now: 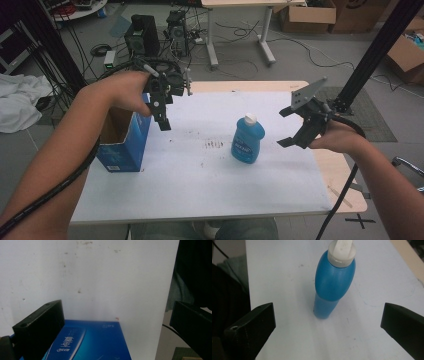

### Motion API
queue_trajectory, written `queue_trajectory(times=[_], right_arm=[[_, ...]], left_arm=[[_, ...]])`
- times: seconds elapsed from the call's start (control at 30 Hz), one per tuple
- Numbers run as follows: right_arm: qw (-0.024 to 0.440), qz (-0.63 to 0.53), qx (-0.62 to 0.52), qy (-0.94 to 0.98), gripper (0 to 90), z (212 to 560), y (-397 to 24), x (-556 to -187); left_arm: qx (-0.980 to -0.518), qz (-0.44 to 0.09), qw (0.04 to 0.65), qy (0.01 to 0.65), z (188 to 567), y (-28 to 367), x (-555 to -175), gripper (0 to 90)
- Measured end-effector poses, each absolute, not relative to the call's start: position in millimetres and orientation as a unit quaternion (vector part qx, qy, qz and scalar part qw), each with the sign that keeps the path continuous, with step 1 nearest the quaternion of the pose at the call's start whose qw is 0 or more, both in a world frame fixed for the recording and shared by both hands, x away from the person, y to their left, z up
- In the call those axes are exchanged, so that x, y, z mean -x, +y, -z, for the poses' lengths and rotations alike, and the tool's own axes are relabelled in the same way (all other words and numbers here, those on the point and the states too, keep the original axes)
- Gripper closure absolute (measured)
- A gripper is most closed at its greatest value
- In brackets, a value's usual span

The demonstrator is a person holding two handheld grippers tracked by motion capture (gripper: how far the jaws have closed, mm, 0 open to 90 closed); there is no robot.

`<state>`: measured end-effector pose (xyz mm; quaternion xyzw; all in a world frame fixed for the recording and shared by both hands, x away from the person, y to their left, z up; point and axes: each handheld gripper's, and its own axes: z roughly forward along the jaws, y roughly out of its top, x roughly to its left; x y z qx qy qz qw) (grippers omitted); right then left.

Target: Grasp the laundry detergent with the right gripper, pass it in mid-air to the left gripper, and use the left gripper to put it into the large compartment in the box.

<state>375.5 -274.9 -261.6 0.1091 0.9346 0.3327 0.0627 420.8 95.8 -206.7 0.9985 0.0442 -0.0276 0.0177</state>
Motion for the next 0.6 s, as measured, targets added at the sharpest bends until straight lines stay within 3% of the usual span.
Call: queue_trajectory(times=[0.4,0.6], right_arm=[[0.077,-0.449,-0.161,0.876,0.0,308.4,-310.2,-361.3],[0.118,-0.493,-0.189,0.841,0.0,338.4,-315.1,-353.5]], left_arm=[[-0.998,0.027,0.019,0.047,206.5,100.1,-419.2,0.1],[-0.998,0.027,0.020,0.046,206.8,99.9,-418.0,0.1]])
